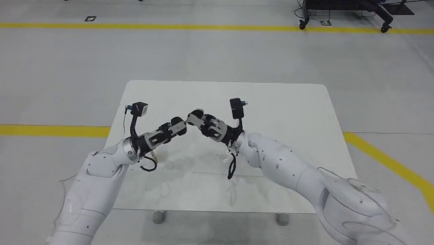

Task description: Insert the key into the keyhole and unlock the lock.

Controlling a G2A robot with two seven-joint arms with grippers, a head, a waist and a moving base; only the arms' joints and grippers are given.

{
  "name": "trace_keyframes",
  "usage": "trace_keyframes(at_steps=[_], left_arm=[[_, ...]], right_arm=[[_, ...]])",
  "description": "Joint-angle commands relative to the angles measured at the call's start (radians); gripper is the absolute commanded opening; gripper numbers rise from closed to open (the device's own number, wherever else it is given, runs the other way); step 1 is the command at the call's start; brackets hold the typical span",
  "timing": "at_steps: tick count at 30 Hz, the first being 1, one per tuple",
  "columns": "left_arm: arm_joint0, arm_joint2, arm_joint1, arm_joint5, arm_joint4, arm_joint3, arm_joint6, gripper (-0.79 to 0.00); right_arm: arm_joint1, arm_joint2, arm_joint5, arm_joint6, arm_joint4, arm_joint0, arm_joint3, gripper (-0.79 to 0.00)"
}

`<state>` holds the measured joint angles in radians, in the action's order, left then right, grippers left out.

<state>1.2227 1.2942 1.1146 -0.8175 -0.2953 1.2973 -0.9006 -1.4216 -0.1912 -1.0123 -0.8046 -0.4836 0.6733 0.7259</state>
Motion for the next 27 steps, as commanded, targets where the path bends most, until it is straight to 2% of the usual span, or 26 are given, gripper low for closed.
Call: trace_keyframes(at_steps=[1, 8, 22, 23, 24, 27], left_arm=[[0.002, 0.003, -0.002, -0.001, -0.003, 0.000, 0.003, -0.785], [0.004, 0.006, -0.007, 0.001, -0.015, -0.002, 0.006, -0.785], [0.006, -0.001, -0.013, 0.005, 0.005, -0.004, 0.028, -0.785], [0.007, -0.003, -0.013, 0.017, 0.004, -0.005, 0.033, -0.425], [0.006, -0.004, -0.013, 0.028, 0.002, -0.005, 0.035, 0.000], [0.004, 0.000, -0.015, 0.031, -0.012, -0.010, 0.036, 0.000]], right_arm=[[0.003, 0.007, 0.000, 0.006, 0.008, -0.002, 0.001, -0.785], [0.021, 0.021, 0.000, 0.058, 0.049, -0.001, 0.032, -0.785], [0.053, 0.020, 0.000, 0.285, 0.241, 0.002, 0.091, -0.785], [0.055, 0.019, 0.000, 0.297, 0.251, 0.002, 0.094, -0.785], [0.057, 0.018, 0.000, 0.308, 0.259, 0.002, 0.097, -0.785], [0.064, 0.010, 0.000, 0.326, 0.273, 0.002, 0.107, -0.785]])
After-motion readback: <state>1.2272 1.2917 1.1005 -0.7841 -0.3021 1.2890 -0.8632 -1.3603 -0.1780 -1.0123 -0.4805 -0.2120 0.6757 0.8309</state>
